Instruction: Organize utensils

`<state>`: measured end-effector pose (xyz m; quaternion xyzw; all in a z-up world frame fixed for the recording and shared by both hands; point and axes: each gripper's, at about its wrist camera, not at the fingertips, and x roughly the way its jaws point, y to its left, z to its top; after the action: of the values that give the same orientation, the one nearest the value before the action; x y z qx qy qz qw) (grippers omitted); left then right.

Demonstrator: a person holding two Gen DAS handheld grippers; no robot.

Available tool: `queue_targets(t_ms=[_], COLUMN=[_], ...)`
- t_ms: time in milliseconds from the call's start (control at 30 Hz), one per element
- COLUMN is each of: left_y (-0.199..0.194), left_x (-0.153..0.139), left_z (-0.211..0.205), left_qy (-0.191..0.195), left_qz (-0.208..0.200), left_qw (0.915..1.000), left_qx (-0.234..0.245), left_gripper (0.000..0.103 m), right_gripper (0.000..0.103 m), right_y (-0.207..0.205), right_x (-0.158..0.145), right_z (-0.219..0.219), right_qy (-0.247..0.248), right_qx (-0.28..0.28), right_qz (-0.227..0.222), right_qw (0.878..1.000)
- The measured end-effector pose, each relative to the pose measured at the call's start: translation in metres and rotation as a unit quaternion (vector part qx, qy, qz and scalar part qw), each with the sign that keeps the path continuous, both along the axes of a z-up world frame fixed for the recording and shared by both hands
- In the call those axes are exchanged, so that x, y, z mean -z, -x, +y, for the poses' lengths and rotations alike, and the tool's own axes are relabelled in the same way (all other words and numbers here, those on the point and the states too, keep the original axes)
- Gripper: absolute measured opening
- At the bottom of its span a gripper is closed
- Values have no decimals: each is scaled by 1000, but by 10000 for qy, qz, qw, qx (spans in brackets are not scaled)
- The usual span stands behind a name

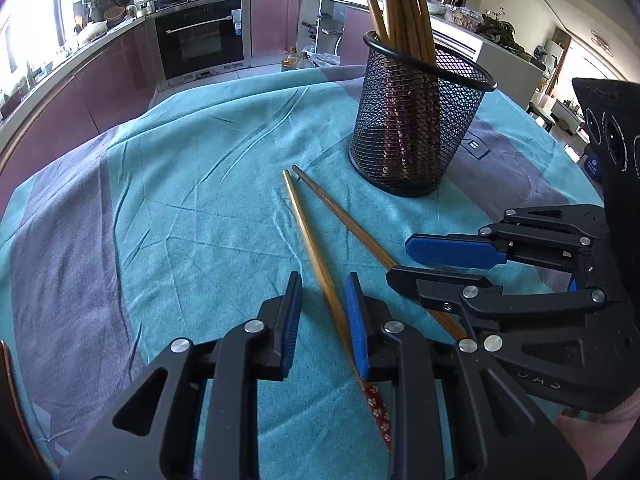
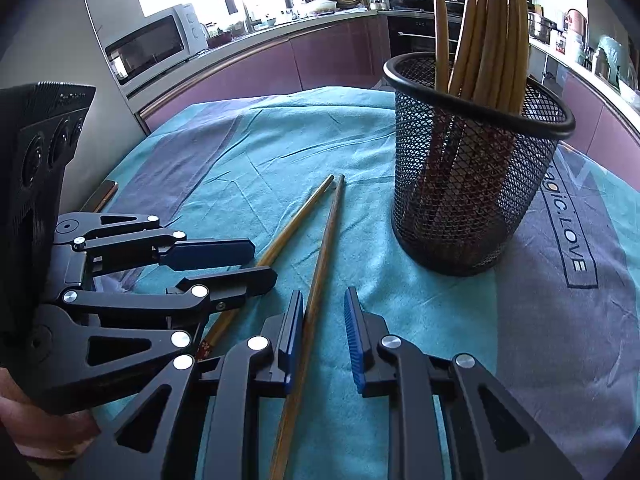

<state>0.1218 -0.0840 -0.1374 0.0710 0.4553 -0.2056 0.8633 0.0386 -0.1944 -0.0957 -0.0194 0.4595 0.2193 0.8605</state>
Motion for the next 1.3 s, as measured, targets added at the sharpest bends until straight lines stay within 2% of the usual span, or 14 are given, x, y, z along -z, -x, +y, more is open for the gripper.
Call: queue_targets(t_ms=[200, 267, 500, 767, 1300], left_y=[-4, -4, -2, 5, 26], left_x=[0, 0, -1, -5, -33], left_z=[0, 1, 5, 10, 19], left_qy=[11, 33, 168, 265, 369], left_qz=[20, 29, 64, 21, -361], left_qw=[10000, 9999, 9995, 9992, 9983], left_qx=[-76, -114, -251, -284, -285], left_gripper=[14, 14, 8, 8, 8], right_gripper=[14, 8, 7, 6, 6], right_y=[-1, -1, 2, 11, 31], right_x=[1, 1, 0, -8, -37], right_z=[-5, -8, -16, -27, -43], right_qy=[-89, -144, -279, -455, -801], right_qx=[59, 95, 174, 192, 97], right_qz=[30, 55, 66, 1, -251], right_qw=[9999, 9998, 9994, 9988, 9964])
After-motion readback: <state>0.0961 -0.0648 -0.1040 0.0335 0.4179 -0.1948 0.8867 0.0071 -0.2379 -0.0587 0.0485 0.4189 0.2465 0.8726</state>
